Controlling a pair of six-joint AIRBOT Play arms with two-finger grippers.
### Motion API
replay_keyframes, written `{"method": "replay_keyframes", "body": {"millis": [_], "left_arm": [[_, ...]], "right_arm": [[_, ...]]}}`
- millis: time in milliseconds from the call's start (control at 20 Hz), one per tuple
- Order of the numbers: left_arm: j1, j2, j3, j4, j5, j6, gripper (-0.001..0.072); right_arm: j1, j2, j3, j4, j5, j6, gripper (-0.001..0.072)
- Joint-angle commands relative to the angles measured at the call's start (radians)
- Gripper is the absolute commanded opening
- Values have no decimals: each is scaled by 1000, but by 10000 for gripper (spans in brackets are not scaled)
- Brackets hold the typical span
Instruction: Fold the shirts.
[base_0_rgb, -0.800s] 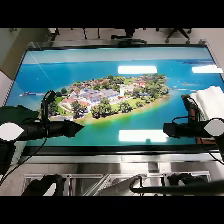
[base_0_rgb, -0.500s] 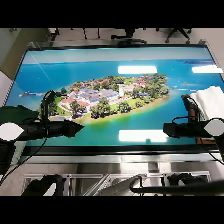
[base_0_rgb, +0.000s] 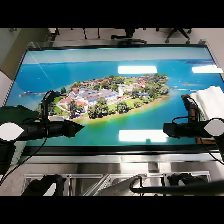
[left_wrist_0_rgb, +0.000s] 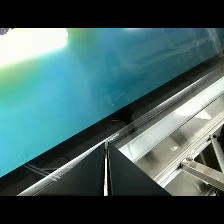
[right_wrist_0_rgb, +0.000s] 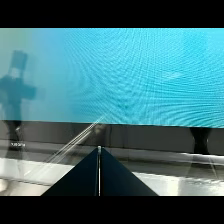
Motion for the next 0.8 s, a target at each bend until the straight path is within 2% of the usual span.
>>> {"method": "replay_keyframes", "body": {"millis": [0,100,200,300,350,450,550,600,650,700,750], "left_arm": [[-1,1,0,-2,2,2,16],[-1,1,0,-1,39,2,16],[-1,1,0,-8,142,2,16],[-1,1,0,0,192,2,16],[2,1,0,18,269,2,16],[37,0,21,136,411,2,16],[123,-26,84,361,474,2,32],[182,-52,122,459,460,2,337],[253,-89,154,542,447,1,697],[328,-128,176,589,442,2,712],[413,-175,192,623,440,2,712]], "right_arm": [[0,1,-1,0,0,0,20],[0,0,-1,4,-15,0,20],[0,-5,-1,3,-37,0,20],[1,-9,-1,5,-61,0,20],[0,-10,-1,8,-74,0,21],[1,-10,-1,7,-105,0,22],[0,-10,-1,7,-126,0,30],[0,-12,-1,7,-136,0,128],[0,-14,-1,7,-144,0,389],[0,-14,-1,7,-154,0,527],[0,-14,-1,7,-172,0,528]]}}
